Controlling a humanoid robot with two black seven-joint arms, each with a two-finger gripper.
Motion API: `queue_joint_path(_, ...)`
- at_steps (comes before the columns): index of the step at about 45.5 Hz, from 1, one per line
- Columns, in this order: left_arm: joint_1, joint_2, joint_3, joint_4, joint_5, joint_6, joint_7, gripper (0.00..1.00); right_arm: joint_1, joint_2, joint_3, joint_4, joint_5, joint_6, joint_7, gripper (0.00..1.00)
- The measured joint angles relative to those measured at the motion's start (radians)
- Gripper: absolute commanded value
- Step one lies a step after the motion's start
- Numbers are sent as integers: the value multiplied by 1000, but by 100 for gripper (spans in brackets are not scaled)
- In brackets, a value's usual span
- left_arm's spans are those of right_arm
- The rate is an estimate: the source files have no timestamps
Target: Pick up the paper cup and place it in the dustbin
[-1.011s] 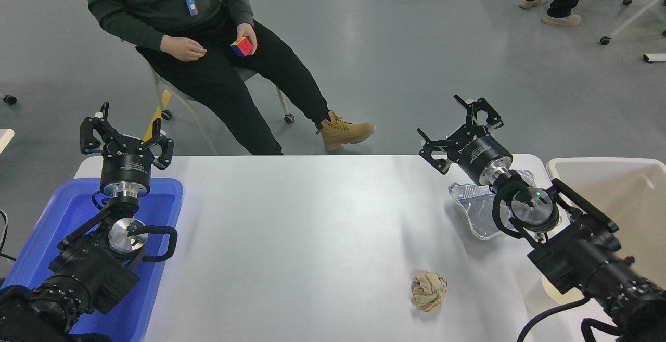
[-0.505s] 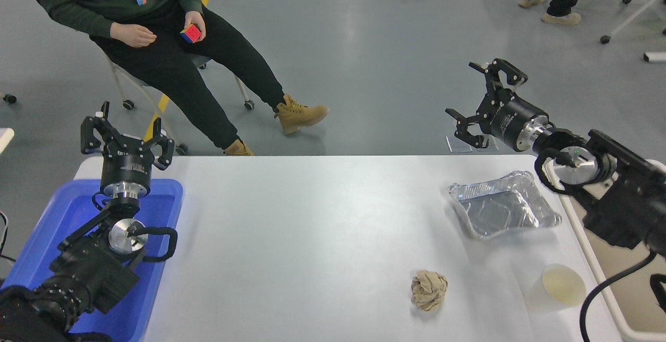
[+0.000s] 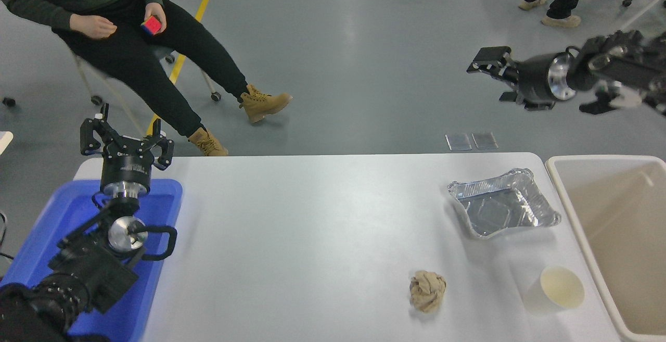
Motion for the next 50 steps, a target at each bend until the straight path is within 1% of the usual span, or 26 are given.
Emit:
queue_joint_path(3, 0, 0, 0, 0, 0, 0, 0, 99, 84, 35, -136, 59, -44, 0, 10, 100)
queue_joint_path(9, 0, 0, 0, 0, 0, 0, 0, 99, 173, 57, -243, 164, -120, 1, 18, 100)
queue_joint_path(13, 0, 0, 0, 0, 0, 0, 0, 99, 236, 59, -304, 259, -169, 4, 22, 100)
queue_joint_path(19, 0, 0, 0, 0, 0, 0, 0, 99, 309, 41, -359, 389, -209, 36, 25, 100)
queue_joint_path(31, 1, 0, 0, 0, -1, 0, 0, 99, 437, -11, -411, 582, -236, 156, 35, 100)
queue_joint_path(39, 1, 1, 1, 0, -1, 0, -1, 99, 506, -72, -423, 679, -212, 286, 74, 100)
queue_joint_path(45, 1, 1, 1, 0, -1, 0, 0, 99, 535, -100, -446, 720, -204, 331, 89, 100)
queue_joint_path(50, 1, 1, 1, 0, -1, 0, 0, 99, 560, -120, -477, 742, -232, 350, 97, 100)
